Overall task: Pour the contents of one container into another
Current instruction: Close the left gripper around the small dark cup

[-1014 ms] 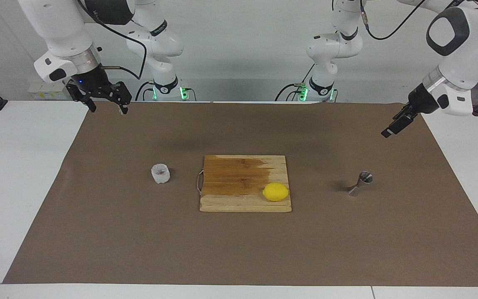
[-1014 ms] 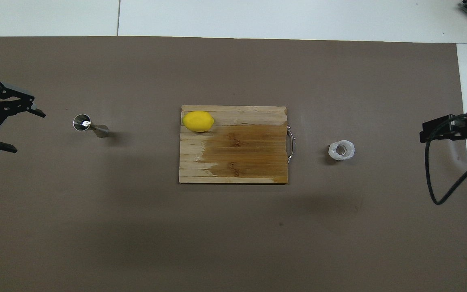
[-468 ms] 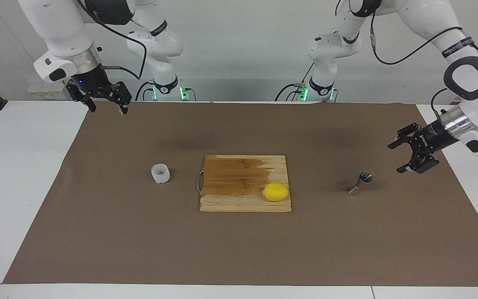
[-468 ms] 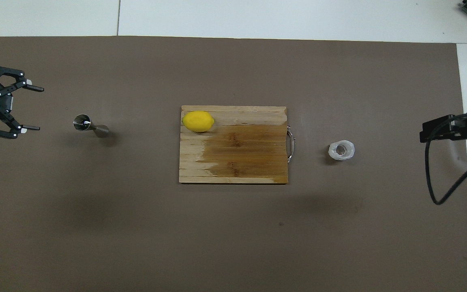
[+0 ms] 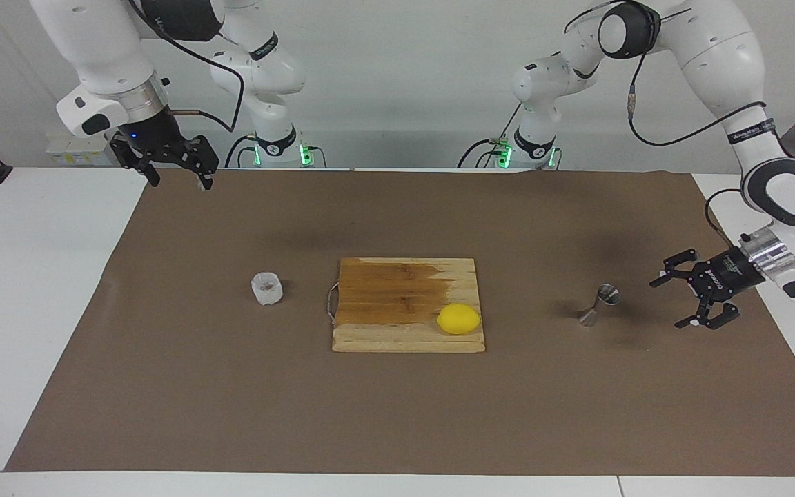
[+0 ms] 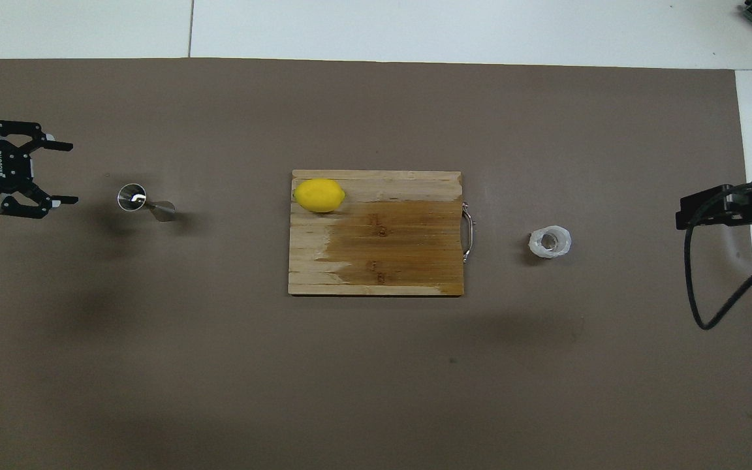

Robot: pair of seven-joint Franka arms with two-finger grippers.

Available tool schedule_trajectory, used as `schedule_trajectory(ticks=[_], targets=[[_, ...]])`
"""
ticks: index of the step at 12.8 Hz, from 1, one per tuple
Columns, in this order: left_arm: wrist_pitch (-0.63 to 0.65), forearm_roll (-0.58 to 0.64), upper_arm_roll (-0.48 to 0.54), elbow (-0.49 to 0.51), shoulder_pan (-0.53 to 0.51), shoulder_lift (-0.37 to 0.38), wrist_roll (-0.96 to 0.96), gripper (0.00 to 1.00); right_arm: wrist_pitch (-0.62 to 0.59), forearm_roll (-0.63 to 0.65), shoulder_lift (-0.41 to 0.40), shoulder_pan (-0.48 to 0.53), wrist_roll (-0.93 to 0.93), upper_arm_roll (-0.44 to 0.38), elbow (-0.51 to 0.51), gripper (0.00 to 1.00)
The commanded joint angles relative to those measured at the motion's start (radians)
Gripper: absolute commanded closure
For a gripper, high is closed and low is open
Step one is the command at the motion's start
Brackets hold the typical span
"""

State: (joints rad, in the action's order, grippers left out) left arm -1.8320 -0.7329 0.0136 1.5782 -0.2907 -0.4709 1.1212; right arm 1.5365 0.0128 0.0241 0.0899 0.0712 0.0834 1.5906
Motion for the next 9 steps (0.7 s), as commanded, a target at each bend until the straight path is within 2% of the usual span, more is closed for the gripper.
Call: schedule_trajectory(ticks=[1,4,9], targets=[[-0.070,-0.093,-0.012,0.101,0.005,0.004,0.005,0.00,-0.001,-0.019,0.011,0.013,0.013,0.006,0.012,0.00],[-0.084,-0.244,-0.012,0.218,0.005,-0.014,-0.145,0.00,-0.001,-0.019,0.011,0.013,0.012,0.006,0.012,0.00],[-0.104,-0.324,-0.020,0.299,0.005,0.012,-0.181,0.00,-0.001,-0.019,0.011,0.013,0.012,0.006,0.012,0.00]])
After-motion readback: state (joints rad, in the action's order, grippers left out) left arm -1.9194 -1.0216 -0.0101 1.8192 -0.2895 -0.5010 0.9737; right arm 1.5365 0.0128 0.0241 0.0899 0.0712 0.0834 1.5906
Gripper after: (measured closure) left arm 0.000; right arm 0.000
